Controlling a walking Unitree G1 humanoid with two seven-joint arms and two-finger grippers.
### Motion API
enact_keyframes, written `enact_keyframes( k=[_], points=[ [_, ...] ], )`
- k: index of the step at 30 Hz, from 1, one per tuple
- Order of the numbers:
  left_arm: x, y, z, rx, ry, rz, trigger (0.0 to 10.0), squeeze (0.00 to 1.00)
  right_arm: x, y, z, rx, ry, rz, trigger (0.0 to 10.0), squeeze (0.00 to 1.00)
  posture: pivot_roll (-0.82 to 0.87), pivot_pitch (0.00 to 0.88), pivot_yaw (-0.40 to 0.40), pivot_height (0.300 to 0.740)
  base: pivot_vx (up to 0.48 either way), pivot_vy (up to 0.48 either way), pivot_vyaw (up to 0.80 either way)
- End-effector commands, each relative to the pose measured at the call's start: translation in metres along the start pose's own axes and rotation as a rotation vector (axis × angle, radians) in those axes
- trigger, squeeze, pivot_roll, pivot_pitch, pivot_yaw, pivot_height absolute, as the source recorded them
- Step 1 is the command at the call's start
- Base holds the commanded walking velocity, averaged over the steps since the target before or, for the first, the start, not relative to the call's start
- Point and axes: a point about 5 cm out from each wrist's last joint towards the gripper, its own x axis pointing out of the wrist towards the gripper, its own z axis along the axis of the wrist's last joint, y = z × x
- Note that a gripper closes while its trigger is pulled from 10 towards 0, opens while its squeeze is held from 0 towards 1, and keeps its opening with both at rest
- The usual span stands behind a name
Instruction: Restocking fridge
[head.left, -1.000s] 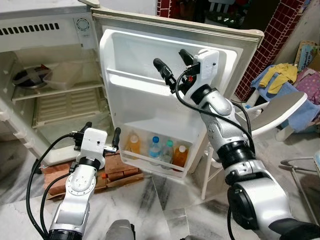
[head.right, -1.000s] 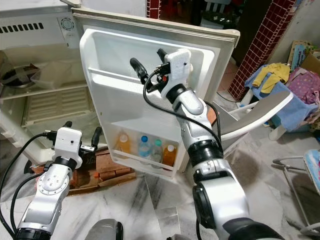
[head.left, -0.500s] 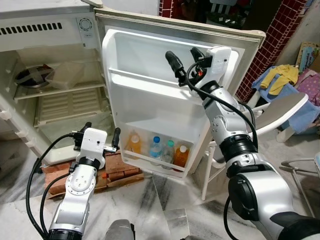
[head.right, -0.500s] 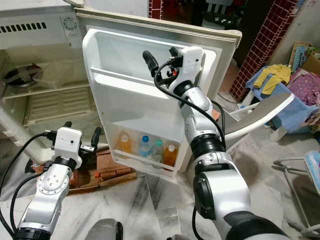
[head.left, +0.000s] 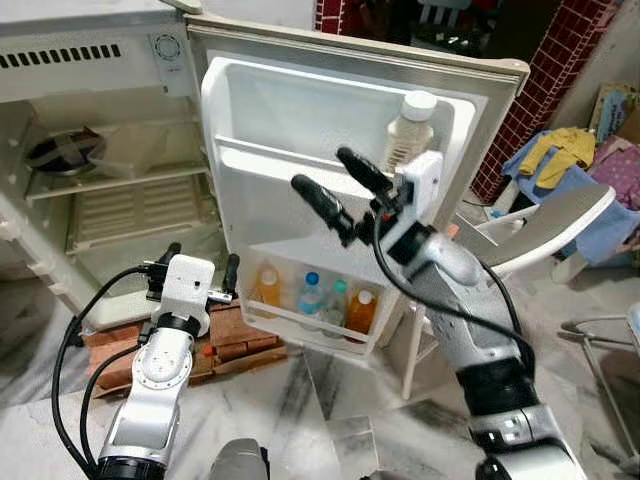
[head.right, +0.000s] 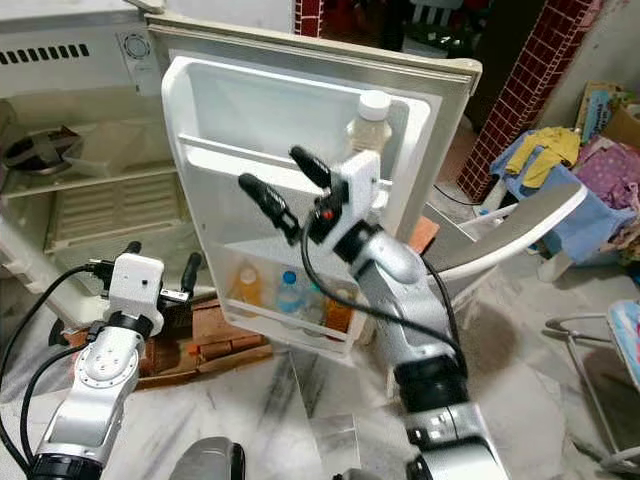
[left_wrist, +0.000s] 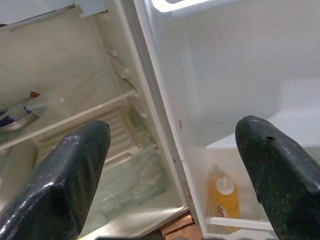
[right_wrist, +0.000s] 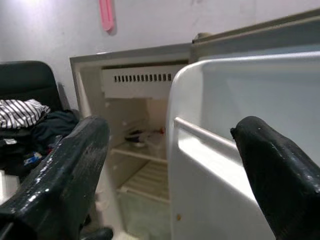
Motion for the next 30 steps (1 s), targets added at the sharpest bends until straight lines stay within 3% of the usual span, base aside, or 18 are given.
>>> enact_keyframes(
  k=[1, 3, 5, 6, 7, 11, 13, 19, 30],
  points=[
    [0.002, 0.002, 0.003, 0.001, -0.016, 0.020, 10.0, 0.00, -0.006, 0.005, 0.006, -0.028, -0.001, -0.023, 10.0, 0.00, 0.12, 0.000, -0.038, 0.740, 0.000, 0.000, 0.00],
    [0.002, 0.003, 0.003, 0.001, -0.017, 0.034, 10.0, 0.00, -0.012, 0.007, 0.006, -0.060, 0.009, -0.061, 10.0, 0.00, 0.13, 0.000, -0.036, 0.740, 0.000, 0.000, 0.00],
    [-0.003, 0.007, 0.000, -0.006, -0.010, 0.056, 10.0, 0.00, -0.033, 0.003, 0.000, -0.178, 0.023, -0.251, 10.0, 0.00, 0.12, 0.000, -0.029, 0.740, 0.000, 0.000, 0.00],
    [-0.003, 0.007, 0.000, -0.006, -0.010, 0.056, 10.0, 0.00, -0.033, 0.003, 0.000, -0.178, 0.023, -0.251, 10.0, 0.00, 0.12, 0.000, -0.029, 0.740, 0.000, 0.000, 0.00],
    [-0.005, 0.009, 0.000, -0.009, -0.009, 0.065, 10.0, 0.00, -0.047, 0.001, -0.006, -0.234, 0.051, -0.323, 10.0, 0.00, 0.12, 0.000, -0.029, 0.740, 0.000, 0.000, 0.00],
    [-0.009, 0.010, -0.003, -0.006, 0.000, 0.073, 10.0, 0.00, -0.077, -0.007, -0.021, -0.282, 0.134, -0.517, 10.0, 0.00, 0.10, 0.000, -0.015, 0.740, 0.000, 0.000, 0.00],
    [-0.011, 0.012, -0.007, -0.006, 0.018, 0.085, 10.0, 0.00, -0.085, -0.010, -0.032, -0.250, 0.186, -0.582, 10.0, 0.00, 0.10, 0.000, -0.010, 0.740, 0.000, 0.000, 0.00],
    [-0.011, 0.007, -0.009, -0.009, 0.028, 0.070, 10.0, 0.00, -0.088, -0.013, -0.040, -0.293, 0.220, -0.624, 10.0, 0.00, 0.10, 0.000, -0.016, 0.740, -0.183, 0.000, 0.00],
    [-0.011, 0.004, -0.012, -0.003, 0.038, 0.038, 10.0, 0.00, -0.092, -0.029, -0.052, -0.214, 0.206, -0.790, 10.0, 0.00, 0.14, 0.000, -0.030, 0.740, -0.372, 0.000, 0.00]
  ],
)
